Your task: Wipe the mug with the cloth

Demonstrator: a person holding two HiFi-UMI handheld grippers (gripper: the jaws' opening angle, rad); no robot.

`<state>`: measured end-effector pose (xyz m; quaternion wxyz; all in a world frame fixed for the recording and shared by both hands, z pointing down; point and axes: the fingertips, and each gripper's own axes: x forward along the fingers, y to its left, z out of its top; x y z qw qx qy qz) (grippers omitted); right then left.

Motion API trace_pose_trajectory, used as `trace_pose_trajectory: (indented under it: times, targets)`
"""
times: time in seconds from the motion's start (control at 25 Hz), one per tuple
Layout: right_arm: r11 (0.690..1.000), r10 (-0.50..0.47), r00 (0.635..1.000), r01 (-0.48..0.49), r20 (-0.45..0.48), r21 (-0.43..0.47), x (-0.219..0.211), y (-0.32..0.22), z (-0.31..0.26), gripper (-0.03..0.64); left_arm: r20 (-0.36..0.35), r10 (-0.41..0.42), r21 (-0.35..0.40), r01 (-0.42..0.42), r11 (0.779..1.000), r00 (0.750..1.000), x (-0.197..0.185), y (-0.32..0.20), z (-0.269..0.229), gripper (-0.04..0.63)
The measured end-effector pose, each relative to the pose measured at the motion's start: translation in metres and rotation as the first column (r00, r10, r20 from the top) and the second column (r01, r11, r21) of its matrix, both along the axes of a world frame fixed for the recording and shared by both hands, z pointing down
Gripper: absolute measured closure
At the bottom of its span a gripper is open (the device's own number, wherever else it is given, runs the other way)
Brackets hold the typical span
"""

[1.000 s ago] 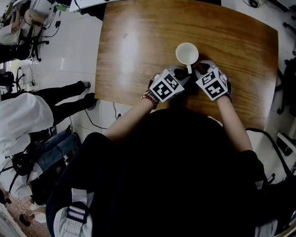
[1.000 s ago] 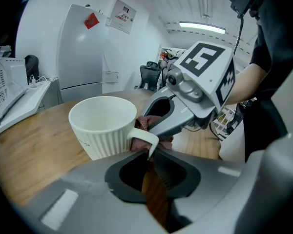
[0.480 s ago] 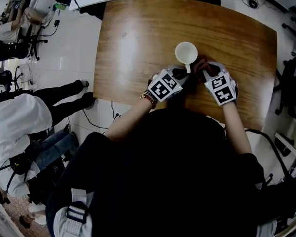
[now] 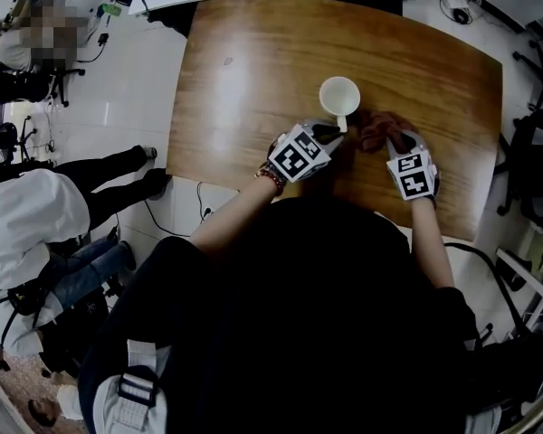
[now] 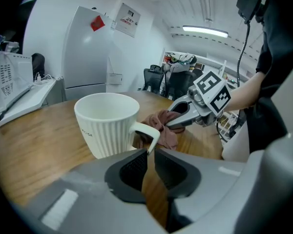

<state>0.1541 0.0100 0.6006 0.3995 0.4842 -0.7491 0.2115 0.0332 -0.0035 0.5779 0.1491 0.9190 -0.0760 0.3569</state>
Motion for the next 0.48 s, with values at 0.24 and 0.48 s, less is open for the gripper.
trace_pose_trajectory:
  times: [0.24,0.48]
  targets:
    - [0.997,0.052,0.999,-0.052,0.006,0.051,0.011,0.006,-0.015,0.463,-0.007,-0.061,-0.045,0.061,0.997,0.998,-0.014,0.002,0.005,0.543]
    - [0.954,0.203,0.979,-0.191,-0.033,0.233,0.046,0.015,-0.056,0.442,-0.069,-0.111,0.037,0.114,0.993,0.991,-0.035,-0.005,-0.015,0.594]
